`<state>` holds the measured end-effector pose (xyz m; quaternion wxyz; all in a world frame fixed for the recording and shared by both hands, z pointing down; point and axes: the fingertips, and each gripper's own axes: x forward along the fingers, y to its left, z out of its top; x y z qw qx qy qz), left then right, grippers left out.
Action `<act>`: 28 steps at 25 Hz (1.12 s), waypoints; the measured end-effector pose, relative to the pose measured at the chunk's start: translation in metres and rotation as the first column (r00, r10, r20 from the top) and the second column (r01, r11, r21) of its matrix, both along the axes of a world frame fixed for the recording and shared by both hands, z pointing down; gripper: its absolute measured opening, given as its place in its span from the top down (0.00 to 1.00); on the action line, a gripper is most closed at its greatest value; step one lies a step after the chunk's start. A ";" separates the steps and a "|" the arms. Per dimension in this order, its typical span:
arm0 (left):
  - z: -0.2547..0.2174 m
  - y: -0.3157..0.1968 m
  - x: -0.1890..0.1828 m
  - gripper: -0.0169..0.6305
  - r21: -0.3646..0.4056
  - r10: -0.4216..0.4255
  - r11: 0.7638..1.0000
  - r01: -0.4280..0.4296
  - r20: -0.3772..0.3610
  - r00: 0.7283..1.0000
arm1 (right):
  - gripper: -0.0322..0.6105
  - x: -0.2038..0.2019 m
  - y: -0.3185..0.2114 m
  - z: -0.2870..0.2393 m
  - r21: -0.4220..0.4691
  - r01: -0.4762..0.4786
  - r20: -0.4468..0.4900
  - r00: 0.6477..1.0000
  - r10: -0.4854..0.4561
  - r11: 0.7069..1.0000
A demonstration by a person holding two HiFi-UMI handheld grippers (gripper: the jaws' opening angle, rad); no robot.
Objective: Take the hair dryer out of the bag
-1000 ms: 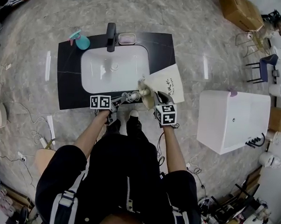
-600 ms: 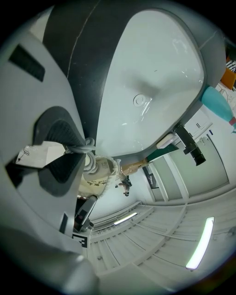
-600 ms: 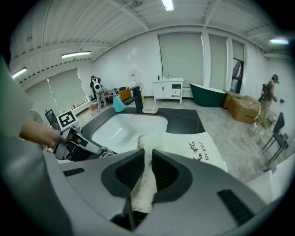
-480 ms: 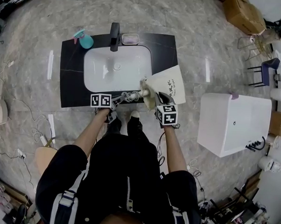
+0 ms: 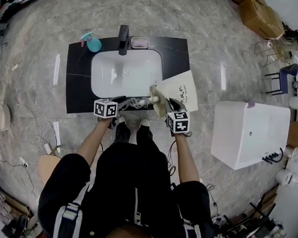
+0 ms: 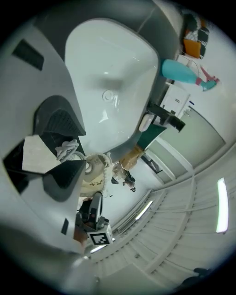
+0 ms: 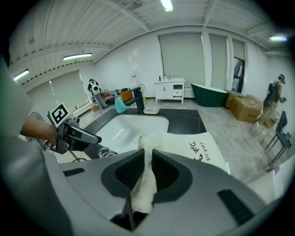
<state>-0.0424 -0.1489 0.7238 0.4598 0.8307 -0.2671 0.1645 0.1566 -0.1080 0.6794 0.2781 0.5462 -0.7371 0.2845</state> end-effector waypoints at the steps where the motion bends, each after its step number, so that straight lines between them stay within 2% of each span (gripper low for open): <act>1: -0.004 -0.001 0.002 0.71 0.042 0.035 0.998 -0.036 0.027 0.999 | 0.86 0.000 0.000 0.000 0.001 0.002 0.003 1.000 -0.002 1.000; 5: -0.015 0.001 0.015 0.61 0.155 0.172 0.969 -0.194 0.144 0.975 | 0.86 0.001 -0.001 0.000 0.001 0.011 0.011 1.000 -0.011 1.000; 9: -0.020 0.007 0.036 0.55 0.218 0.286 0.917 -0.334 0.226 0.931 | 0.86 0.001 -0.002 0.001 0.005 0.017 0.024 1.000 -0.017 1.000; 14: -0.019 0.017 0.062 0.54 0.278 0.409 0.817 -0.506 0.340 0.847 | 0.86 0.001 -0.001 0.000 0.008 0.029 0.041 0.999 -0.030 1.000; 20: -0.014 0.022 0.087 0.52 0.310 0.482 0.715 -0.627 0.431 0.763 | 0.86 0.002 0.002 0.000 0.008 0.041 0.060 0.997 -0.041 0.999; 24: -0.010 0.028 0.105 0.52 0.337 0.518 0.611 -0.717 0.514 0.683 | 0.86 0.004 0.002 0.000 0.010 0.038 0.075 0.996 -0.039 0.999; 26: -0.007 0.030 0.113 0.52 0.332 0.530 0.581 -0.743 0.539 0.655 | 0.86 0.005 0.003 -0.001 0.012 0.037 0.080 0.996 -0.038 0.999; 28: -0.006 0.031 0.120 0.51 0.334 0.529 0.563 -0.756 0.557 0.640 | 0.86 0.006 0.002 -0.002 0.013 0.038 0.083 0.996 -0.039 0.999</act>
